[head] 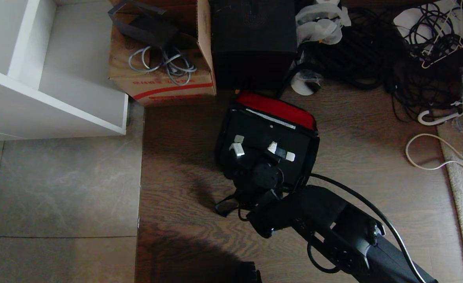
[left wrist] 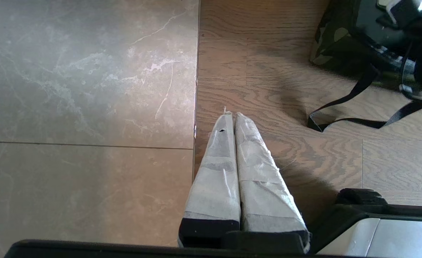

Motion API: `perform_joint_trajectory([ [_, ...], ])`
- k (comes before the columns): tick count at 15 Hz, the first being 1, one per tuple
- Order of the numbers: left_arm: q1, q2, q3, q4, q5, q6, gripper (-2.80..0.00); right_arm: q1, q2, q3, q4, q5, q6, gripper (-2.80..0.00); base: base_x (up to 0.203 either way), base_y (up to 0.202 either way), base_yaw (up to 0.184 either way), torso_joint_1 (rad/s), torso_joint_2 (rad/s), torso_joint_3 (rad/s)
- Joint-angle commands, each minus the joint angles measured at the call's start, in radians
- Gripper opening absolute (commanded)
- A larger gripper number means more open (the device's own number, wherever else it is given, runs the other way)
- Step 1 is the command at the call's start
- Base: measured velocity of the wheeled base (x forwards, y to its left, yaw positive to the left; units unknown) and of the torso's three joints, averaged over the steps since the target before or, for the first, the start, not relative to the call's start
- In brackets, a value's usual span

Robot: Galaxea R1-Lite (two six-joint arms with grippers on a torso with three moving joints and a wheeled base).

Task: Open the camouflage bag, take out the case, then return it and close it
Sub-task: Lift the black box

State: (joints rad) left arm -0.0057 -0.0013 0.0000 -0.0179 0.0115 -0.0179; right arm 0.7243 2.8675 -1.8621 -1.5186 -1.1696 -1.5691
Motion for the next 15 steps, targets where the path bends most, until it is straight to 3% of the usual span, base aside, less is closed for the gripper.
perform_joint_trajectory([
  [1, 0.0, 0.0, 0.009, -0.001, 0.001, -0.001, -2.8, 0.044, -0.051, 0.086, -0.011, -0.027, -0.006, -2.8, 0.0, 0.0, 0.0, 0.0, 0.0, 0.0],
  [4, 0.0, 0.0, 0.009, -0.001, 0.001, -0.001, -2.8, 0.116, -0.103, 0.19, -0.011, -0.073, -0.005, -2.8, 0.0, 0.0, 0.0, 0.0, 0.0, 0.0],
  [10, 0.0, 0.0, 0.009, -0.001, 0.001, -0.001, -2.8, 0.115, -0.072, 0.237, -0.011, -0.063, 0.033, -2.8, 0.0, 0.0, 0.0, 0.0, 0.0, 0.0],
  [11, 0.0, 0.001, 0.009, -0.001, 0.001, -0.001, -2.8, 0.111, -0.071, 0.262, -0.011, -0.051, 0.039, 0.0, 0.0, 0.0, 0.0, 0.0, 0.0, 0.0],
  [15, 0.0, 0.0, 0.009, -0.001, 0.001, -0.001, -2.8, 0.082, -0.064, 0.284, -0.011, 0.101, 0.061, 0.0, 0.0, 0.0, 0.0, 0.0, 0.0, 0.0],
])
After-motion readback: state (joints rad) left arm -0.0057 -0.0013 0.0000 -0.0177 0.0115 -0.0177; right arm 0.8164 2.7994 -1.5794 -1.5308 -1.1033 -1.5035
